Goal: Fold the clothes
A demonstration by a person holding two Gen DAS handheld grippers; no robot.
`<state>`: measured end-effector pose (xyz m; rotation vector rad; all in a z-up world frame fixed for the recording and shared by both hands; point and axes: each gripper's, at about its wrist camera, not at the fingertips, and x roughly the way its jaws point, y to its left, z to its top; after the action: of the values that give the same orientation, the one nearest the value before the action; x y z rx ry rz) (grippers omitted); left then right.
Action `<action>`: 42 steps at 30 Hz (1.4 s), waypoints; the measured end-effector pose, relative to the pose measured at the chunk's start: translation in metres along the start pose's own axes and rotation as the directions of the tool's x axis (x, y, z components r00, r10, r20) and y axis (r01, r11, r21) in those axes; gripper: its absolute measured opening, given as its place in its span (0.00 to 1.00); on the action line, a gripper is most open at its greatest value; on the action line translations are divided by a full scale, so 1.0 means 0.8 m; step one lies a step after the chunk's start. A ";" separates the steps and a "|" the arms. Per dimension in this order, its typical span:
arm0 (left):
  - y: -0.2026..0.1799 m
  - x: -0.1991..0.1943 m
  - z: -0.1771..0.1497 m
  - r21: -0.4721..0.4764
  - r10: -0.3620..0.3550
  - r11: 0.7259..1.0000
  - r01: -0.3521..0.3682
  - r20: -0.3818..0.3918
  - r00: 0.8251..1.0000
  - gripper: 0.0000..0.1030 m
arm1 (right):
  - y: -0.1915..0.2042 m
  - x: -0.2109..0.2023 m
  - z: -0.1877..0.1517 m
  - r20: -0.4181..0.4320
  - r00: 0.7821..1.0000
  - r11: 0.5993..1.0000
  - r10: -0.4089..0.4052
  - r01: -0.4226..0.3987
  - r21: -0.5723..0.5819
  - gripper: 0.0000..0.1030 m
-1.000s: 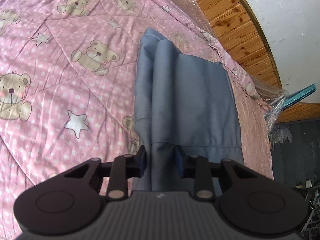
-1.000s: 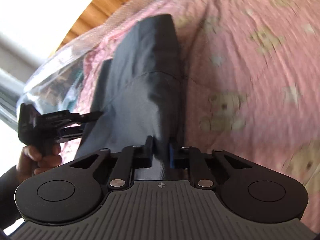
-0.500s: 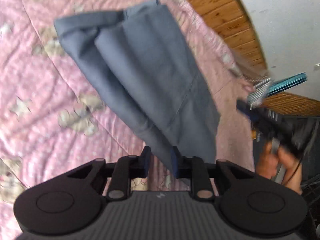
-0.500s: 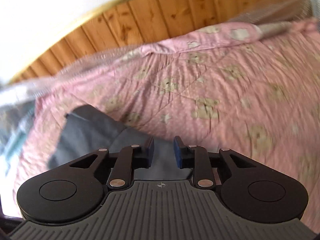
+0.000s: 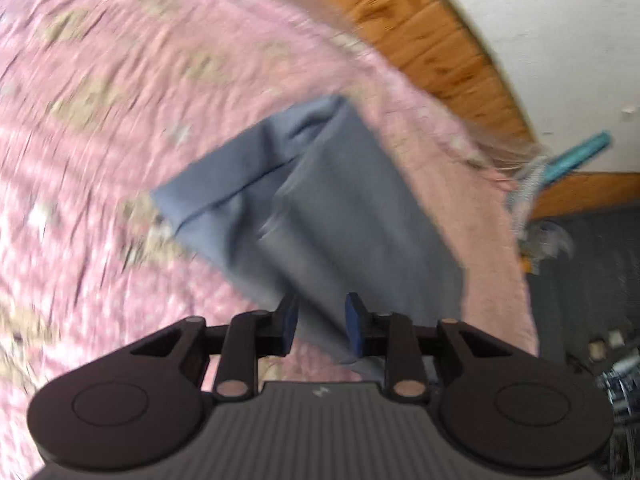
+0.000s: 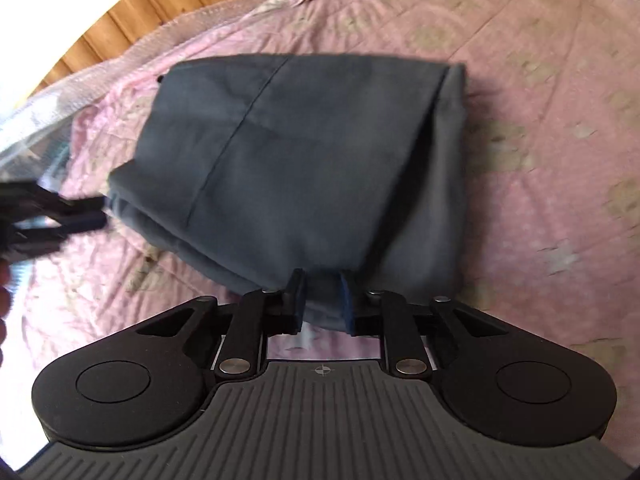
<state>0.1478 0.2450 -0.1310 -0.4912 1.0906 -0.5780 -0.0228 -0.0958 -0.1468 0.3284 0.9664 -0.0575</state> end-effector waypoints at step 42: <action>0.125 0.223 0.191 -0.417 -0.333 0.860 0.295 -0.020 0.943 0.33 | 0.255 0.087 0.052 0.240 0.961 0.640 -0.136 0.270 -0.719 0.03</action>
<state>0.3687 0.2172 -0.2558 -1.0340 1.2345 -0.6639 0.0897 0.0922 -0.1310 -0.5602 0.7789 0.1103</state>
